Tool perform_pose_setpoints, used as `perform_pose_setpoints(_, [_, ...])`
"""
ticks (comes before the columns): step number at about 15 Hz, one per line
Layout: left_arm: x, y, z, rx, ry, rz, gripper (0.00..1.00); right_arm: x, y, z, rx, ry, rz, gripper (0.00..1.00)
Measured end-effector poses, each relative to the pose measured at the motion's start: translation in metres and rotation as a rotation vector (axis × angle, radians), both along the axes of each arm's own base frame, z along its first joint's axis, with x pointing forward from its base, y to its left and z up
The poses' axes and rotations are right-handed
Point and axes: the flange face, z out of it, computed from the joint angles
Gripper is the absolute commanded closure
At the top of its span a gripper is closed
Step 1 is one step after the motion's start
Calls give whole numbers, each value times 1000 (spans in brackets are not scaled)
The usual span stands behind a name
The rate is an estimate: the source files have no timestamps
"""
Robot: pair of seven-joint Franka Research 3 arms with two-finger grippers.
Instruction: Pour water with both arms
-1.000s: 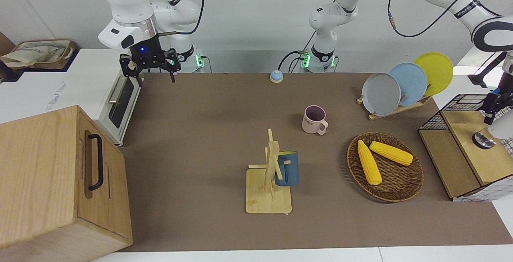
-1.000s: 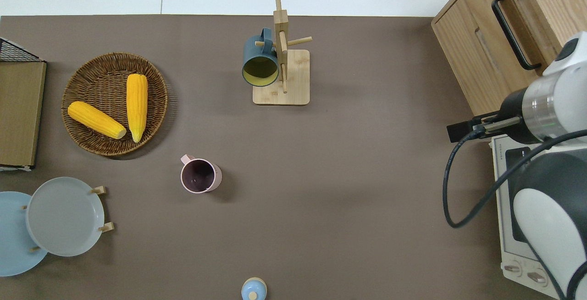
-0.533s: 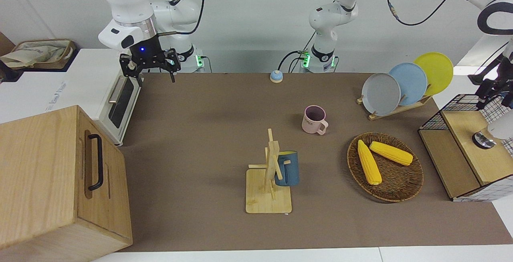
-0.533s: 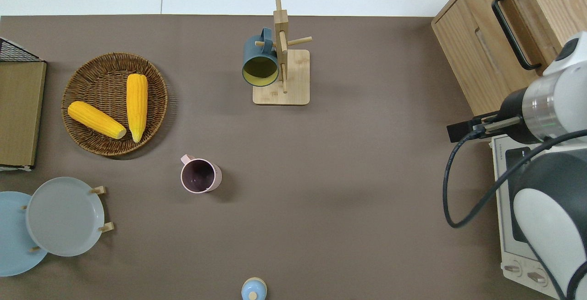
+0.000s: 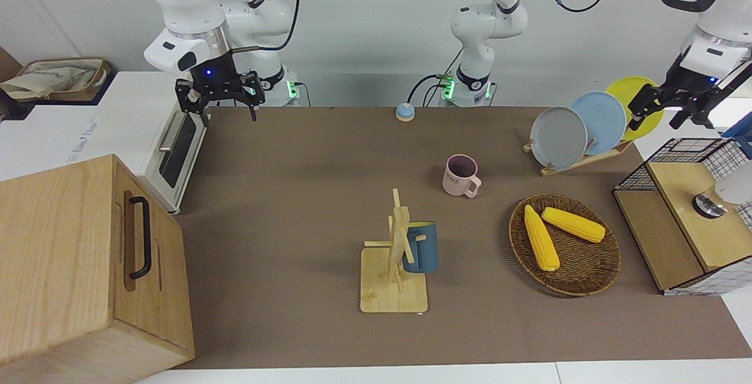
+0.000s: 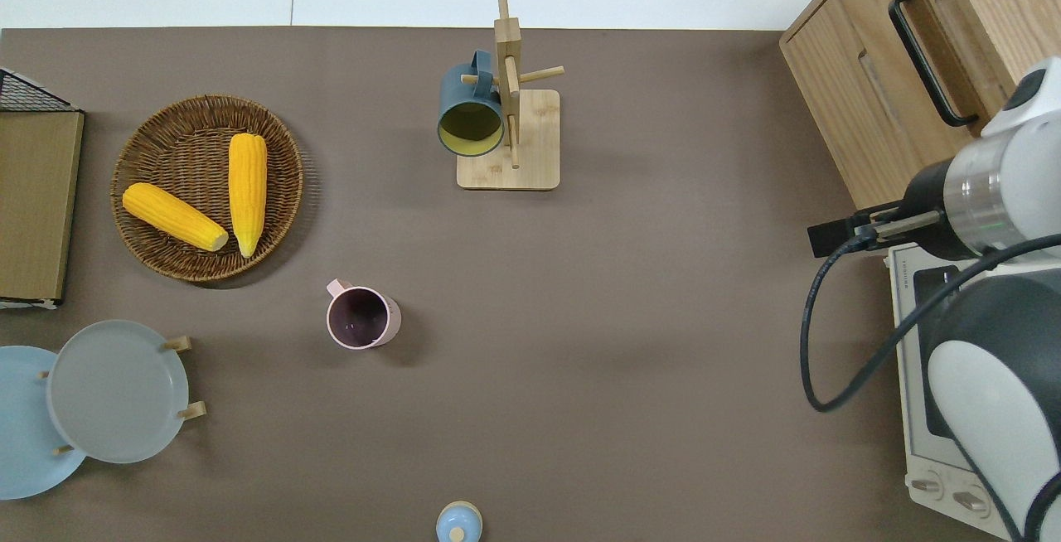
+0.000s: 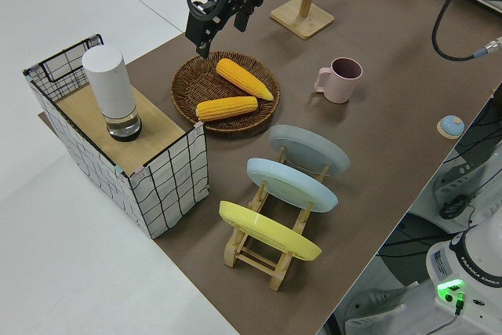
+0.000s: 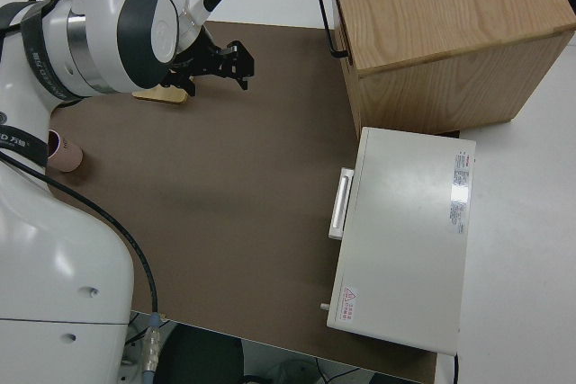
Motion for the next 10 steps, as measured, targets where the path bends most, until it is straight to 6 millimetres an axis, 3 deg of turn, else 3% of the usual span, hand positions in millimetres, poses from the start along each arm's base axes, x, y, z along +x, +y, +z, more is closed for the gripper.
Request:
perform_pose_setpoints(5, [11, -92, -11, -8, 51, -34, 0, 0, 0, 0, 0, 0, 0, 15])
perform_pose_setpoints(10, [11, -138, -15, -14, 77, -99, 0, 0, 0, 0, 0, 0, 0, 15])
